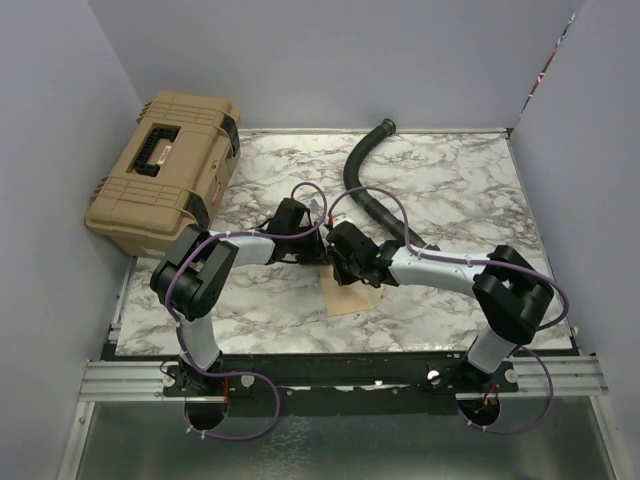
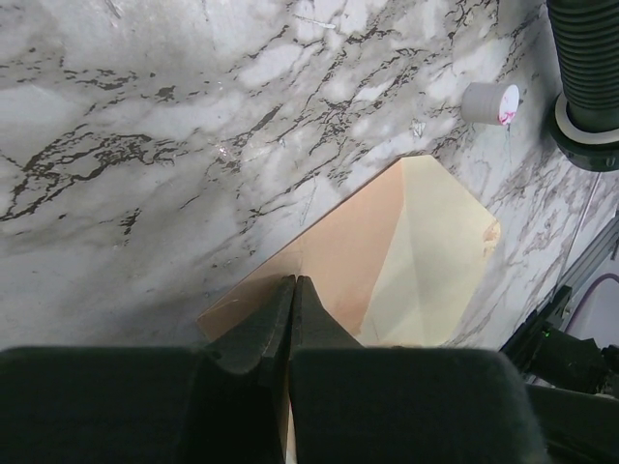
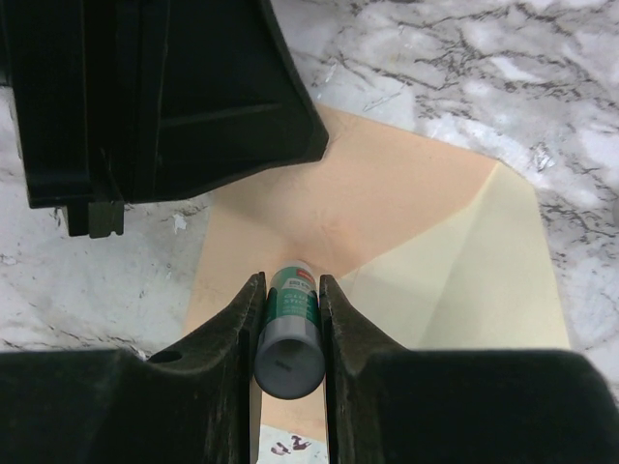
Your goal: Place the letter into the envelope and seal it
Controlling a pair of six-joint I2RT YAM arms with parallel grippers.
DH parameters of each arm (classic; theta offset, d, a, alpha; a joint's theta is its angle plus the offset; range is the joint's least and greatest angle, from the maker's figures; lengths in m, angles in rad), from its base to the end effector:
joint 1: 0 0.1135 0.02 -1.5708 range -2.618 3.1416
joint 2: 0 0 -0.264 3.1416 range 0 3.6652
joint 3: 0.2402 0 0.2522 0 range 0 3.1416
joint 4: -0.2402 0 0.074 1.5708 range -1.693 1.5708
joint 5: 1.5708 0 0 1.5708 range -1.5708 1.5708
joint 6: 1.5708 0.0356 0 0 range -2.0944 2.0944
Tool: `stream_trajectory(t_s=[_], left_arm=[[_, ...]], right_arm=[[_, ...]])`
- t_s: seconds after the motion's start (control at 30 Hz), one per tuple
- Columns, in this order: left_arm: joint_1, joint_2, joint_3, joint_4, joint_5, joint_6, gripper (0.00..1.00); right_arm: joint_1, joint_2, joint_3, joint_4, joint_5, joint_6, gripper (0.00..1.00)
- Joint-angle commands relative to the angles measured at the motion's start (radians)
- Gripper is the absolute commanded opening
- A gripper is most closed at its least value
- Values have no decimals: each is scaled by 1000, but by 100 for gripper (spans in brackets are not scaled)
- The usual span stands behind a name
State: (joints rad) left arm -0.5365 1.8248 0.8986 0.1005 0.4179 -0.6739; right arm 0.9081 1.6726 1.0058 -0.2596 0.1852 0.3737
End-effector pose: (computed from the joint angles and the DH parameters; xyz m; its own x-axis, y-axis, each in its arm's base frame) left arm 0.2966 -0.1932 0.1310 -0.9328 -0.1089 -0.3437 0.1556 0.7383 -0.6562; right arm 0.2155 0.2655 0.1846 -0.7159 -0.3341 -0.6130 -0.4784 0.8743 0.0822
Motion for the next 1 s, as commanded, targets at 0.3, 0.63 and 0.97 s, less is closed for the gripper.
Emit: stream_trajectory(t_s=[0.3, 0.63, 0.97], left_arm=[[-8, 76, -50, -96, -116, 28, 0], [9, 84, -49, -97, -110, 39, 0], [9, 86, -65, -93, -68, 72, 0]], right_arm=[[75, 28, -78, -45, 64, 45, 1], [115, -82, -191, -5, 129, 60, 1], [104, 26, -127, 96, 252, 72, 1]])
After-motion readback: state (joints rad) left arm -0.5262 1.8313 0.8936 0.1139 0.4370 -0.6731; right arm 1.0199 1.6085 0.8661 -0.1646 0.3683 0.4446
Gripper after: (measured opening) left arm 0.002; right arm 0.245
